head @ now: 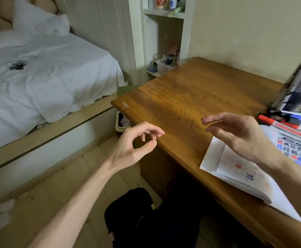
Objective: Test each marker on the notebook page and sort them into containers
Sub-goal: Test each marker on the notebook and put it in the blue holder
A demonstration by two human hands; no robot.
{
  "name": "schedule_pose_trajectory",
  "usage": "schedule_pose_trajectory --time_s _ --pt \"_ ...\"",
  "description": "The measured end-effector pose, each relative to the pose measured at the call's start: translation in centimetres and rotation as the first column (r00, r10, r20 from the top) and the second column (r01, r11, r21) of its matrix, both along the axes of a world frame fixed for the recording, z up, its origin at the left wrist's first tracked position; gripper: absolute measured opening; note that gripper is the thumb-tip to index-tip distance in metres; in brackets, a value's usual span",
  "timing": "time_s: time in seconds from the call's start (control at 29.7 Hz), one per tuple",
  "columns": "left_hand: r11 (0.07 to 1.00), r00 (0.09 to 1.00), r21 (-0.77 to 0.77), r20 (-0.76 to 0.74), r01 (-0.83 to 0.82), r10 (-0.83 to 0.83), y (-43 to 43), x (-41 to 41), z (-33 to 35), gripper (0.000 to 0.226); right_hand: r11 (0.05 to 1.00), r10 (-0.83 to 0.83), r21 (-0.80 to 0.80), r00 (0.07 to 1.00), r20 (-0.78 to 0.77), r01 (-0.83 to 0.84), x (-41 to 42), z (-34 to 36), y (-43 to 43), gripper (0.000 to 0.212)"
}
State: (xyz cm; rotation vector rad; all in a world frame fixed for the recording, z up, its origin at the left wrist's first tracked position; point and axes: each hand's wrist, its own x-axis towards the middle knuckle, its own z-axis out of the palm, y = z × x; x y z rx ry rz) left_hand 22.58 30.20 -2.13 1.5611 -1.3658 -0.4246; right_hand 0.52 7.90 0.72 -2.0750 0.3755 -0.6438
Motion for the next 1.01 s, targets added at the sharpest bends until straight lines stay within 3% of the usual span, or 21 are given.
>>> schedule_pose_trajectory --time_s 0.17,0.44,0.71,0.84,1.01 --pt "0.993 0.993 -0.042 -0.029 0.110 -0.112 -6.0 -3.2 1.2 0.022 0.973 -0.225 0.058 0.974 0.004 0.225 -5.6 -0.6 -2.2 0.032" --pt "0.937 0.936 -0.107 -0.086 0.332 -0.341 -15.4 -10.7 1.5 0.017 0.827 -0.552 0.147 0.833 0.032 0.543 -14.3 -2.2 -4.2 0.029" --pt "0.871 0.861 -0.092 -0.130 0.483 -0.492 -22.0 -16.9 2.4 0.015 0.674 -0.738 -0.009 0.673 0.045 0.739 -18.2 -4.3 -6.8 0.011" --pt "0.851 0.843 -0.094 -0.115 0.517 -0.525 -24.7 -19.1 3.0 0.019 0.564 -0.822 -0.137 0.570 0.008 0.814 -18.6 -4.8 -7.3 0.022" --pt "0.880 0.872 -0.084 -0.114 0.468 -0.475 -26.9 -19.6 1.4 0.023 0.552 -0.824 -0.334 0.561 -0.077 0.764 -18.2 -5.1 -7.8 0.030"
